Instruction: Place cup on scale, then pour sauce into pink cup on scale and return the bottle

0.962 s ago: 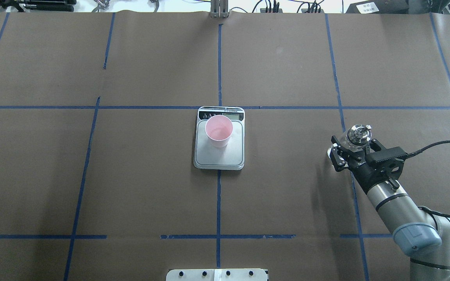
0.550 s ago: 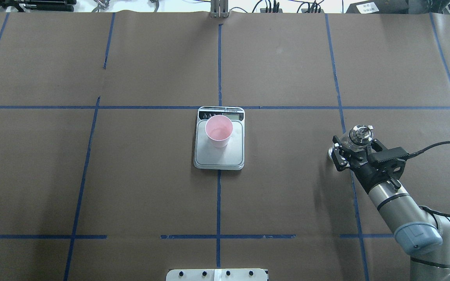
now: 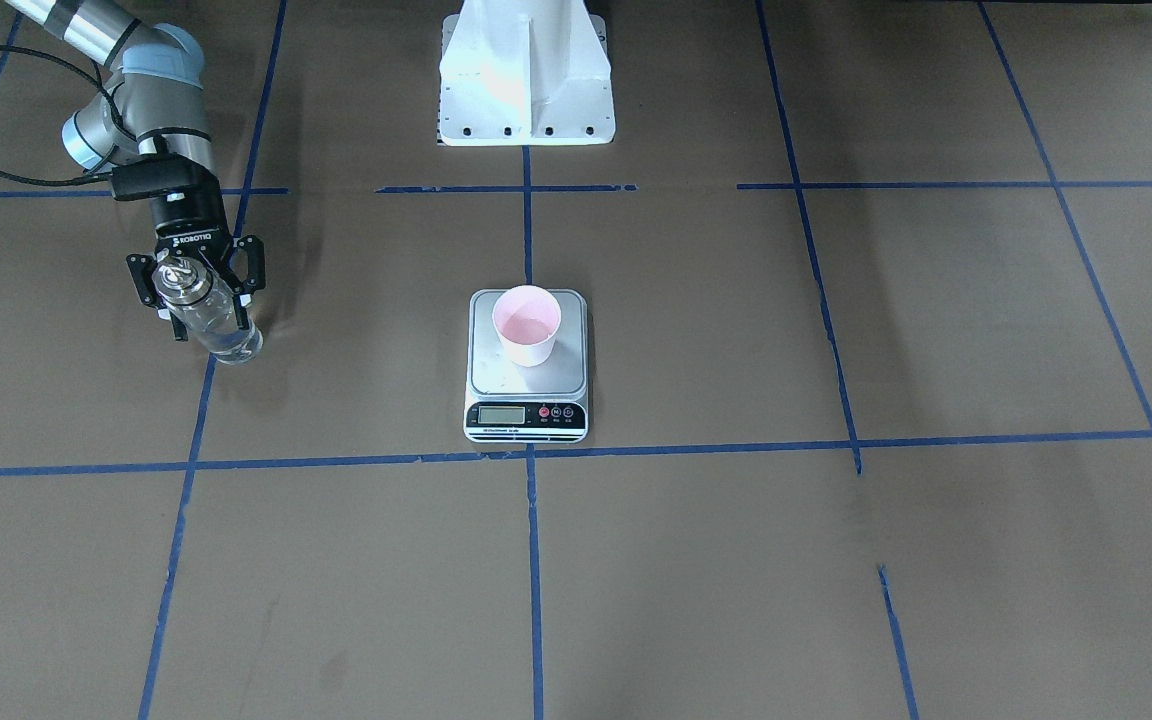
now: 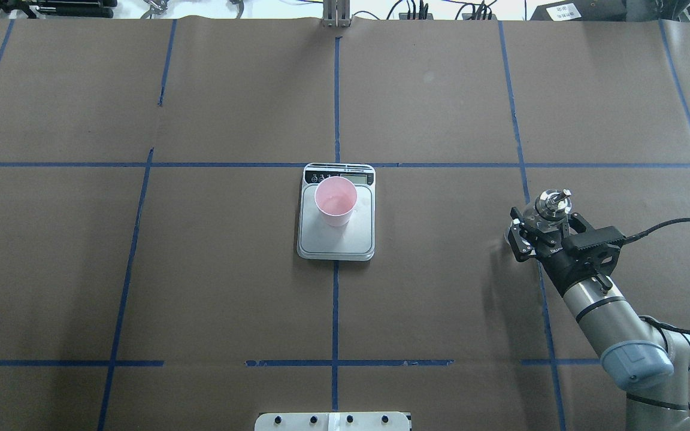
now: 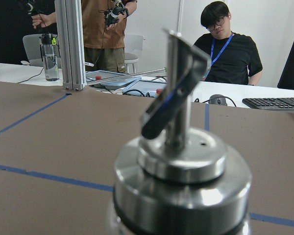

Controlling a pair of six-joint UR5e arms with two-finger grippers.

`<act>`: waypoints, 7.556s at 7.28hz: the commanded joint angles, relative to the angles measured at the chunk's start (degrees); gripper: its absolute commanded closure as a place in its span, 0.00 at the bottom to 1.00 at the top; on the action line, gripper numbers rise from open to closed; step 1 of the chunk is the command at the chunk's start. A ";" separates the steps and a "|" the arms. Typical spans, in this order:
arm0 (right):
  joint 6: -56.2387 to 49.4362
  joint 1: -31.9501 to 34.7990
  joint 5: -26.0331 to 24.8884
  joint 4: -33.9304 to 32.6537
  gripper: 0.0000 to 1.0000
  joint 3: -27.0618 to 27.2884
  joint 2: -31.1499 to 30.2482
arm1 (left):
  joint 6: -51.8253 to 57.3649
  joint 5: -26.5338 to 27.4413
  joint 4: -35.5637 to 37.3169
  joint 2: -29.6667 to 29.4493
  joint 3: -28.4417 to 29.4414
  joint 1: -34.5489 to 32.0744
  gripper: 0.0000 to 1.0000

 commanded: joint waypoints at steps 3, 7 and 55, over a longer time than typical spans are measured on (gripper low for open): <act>-0.31 -0.06 -0.55 0.12 0.00 -0.36 0.43 | -0.21 0.00 0.00 -0.24 0.09 0.09 0.00; -0.31 -0.06 -0.55 0.12 0.00 -0.19 0.43 | -0.38 0.00 0.09 -0.59 0.09 0.09 0.00; -35.99 69.82 87.35 -21.49 0.00 -20.04 9.58 | -0.21 0.00 0.61 0.47 -3.43 -0.26 0.00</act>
